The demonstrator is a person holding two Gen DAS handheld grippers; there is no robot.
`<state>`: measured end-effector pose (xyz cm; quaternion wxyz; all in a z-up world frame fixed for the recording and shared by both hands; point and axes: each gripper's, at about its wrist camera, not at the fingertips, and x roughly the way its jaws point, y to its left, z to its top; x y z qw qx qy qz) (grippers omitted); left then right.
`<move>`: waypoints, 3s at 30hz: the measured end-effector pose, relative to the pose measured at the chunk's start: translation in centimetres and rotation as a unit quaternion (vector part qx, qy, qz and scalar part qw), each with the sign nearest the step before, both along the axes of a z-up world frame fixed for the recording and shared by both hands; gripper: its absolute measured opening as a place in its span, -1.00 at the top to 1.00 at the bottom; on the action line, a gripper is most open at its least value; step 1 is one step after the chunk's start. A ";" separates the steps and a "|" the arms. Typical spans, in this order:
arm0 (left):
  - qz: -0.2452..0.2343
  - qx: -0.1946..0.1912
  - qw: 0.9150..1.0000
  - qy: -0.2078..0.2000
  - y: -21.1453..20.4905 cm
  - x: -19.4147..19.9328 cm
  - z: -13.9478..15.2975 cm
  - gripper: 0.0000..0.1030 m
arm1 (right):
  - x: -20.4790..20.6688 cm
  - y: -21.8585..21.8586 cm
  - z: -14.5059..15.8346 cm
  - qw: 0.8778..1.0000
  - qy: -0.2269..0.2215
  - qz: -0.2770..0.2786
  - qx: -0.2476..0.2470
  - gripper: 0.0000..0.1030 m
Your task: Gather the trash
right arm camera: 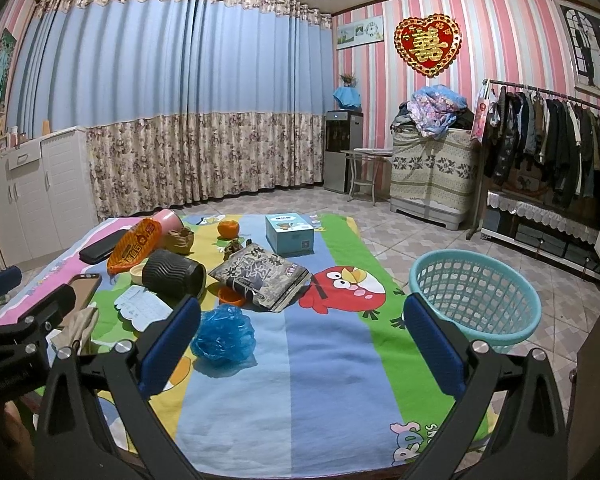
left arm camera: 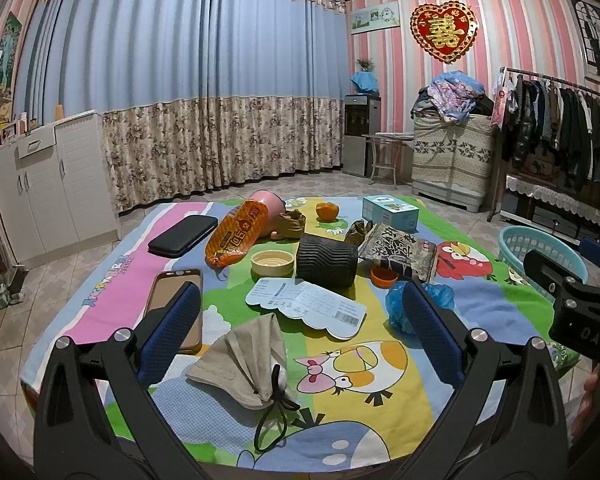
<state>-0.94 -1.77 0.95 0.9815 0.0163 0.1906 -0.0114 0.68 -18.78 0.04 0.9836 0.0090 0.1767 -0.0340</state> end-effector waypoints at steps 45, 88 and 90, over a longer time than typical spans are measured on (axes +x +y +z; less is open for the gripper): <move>0.020 0.015 0.992 0.127 3.9 5.7 -7.6 0.02 | 4.6 -3.3 -4.8 0.995 0.092 -0.038 0.011 -0.92; 0.006 0.025 0.998 0.054 2.5 10.4 0.4 0.66 | 8.3 -2.8 -1.5 0.989 0.104 0.090 0.052 0.53; -0.006 0.025 0.998 0.049 0.7 10.6 0.8 0.66 | 8.3 -4.7 -0.5 0.992 0.094 0.077 0.039 0.53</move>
